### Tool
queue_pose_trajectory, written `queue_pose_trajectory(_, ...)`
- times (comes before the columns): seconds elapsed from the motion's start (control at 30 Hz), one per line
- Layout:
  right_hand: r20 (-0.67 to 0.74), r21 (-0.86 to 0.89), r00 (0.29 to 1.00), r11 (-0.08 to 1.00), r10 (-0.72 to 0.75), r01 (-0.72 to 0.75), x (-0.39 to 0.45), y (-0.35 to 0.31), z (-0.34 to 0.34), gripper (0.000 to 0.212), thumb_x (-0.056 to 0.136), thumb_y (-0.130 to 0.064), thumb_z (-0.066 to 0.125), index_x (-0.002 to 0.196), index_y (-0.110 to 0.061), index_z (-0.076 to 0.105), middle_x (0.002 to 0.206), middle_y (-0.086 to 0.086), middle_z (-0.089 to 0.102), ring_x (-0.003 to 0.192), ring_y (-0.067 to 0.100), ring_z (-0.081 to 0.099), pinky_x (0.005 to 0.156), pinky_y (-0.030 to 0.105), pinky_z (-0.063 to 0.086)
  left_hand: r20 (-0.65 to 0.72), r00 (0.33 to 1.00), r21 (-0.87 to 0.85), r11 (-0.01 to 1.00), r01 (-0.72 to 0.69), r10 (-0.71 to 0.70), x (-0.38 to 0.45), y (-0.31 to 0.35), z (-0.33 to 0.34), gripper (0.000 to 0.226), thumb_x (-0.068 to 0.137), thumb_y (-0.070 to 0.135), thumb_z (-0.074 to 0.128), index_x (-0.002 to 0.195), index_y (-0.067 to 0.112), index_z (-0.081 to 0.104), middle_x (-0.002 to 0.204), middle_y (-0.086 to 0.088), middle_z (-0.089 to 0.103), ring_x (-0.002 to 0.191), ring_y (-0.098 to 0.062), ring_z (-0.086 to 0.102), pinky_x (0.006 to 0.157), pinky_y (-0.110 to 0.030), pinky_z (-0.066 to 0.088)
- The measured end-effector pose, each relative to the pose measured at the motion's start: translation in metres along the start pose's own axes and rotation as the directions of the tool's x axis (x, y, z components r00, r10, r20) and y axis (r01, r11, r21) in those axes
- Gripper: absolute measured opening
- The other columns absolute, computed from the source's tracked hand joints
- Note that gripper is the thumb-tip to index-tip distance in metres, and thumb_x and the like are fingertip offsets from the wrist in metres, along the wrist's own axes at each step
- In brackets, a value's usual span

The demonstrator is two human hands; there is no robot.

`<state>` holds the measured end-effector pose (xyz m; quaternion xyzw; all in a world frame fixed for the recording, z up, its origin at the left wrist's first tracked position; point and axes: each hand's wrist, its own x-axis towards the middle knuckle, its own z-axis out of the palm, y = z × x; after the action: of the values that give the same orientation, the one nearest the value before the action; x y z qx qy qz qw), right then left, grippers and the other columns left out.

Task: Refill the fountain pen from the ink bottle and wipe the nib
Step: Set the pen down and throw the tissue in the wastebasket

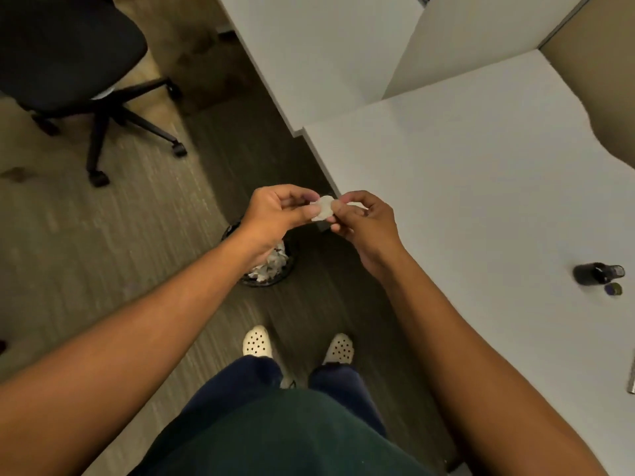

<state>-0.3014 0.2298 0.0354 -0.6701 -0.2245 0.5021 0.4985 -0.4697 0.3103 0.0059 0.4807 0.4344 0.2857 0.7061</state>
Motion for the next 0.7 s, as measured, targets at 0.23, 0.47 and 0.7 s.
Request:
queue_pose_trajectory(0.23,0.114,-0.224,0.989,0.968,-0.091,0.115,0.019,0.014,0.061,0.018,0.103,-0.012,0.066,0.113,-0.006,0.08,0.096,0.005,0.081,0.084,0.011,0.077,0.08,0.028,0.066,-0.084,0.992,-0.218,0.973,0.076,-0.096,-0.001,-0.013,-0.057,0.024,0.086,-0.014,0.072,0.088,0.009,0.069,0.079,0.0,0.081,0.074,-0.01,0.078,0.068,-0.023,0.062)
queue_pose_trajectory(0.47,0.348,-0.416,0.919,0.847,-0.188,0.331,0.054,0.045,0.092,0.025,0.095,-0.02,0.078,0.119,-0.015,0.08,0.102,-0.003,0.083,0.094,0.01,0.079,0.085,0.038,0.066,-0.281,0.943,-0.284,0.954,0.097,-0.18,0.004,-0.05,-0.087,0.019,0.088,-0.01,0.075,0.092,0.009,0.079,0.087,-0.002,0.083,0.085,-0.015,0.08,0.081,-0.027,0.065)
queue_pose_trajectory(0.7,0.332,-0.524,0.921,0.772,-0.203,0.359,0.092,0.093,0.107,0.017,0.092,-0.021,0.08,0.108,-0.017,0.083,0.094,-0.009,0.081,0.086,0.003,0.076,0.079,0.026,0.063,-0.316,0.924,-0.108,0.976,0.19,-0.215,0.02,-0.092,-0.107,0.02,0.09,-0.006,0.075,0.104,0.009,0.08,0.106,-0.006,0.08,0.102,-0.019,0.079,0.091,-0.03,0.064)
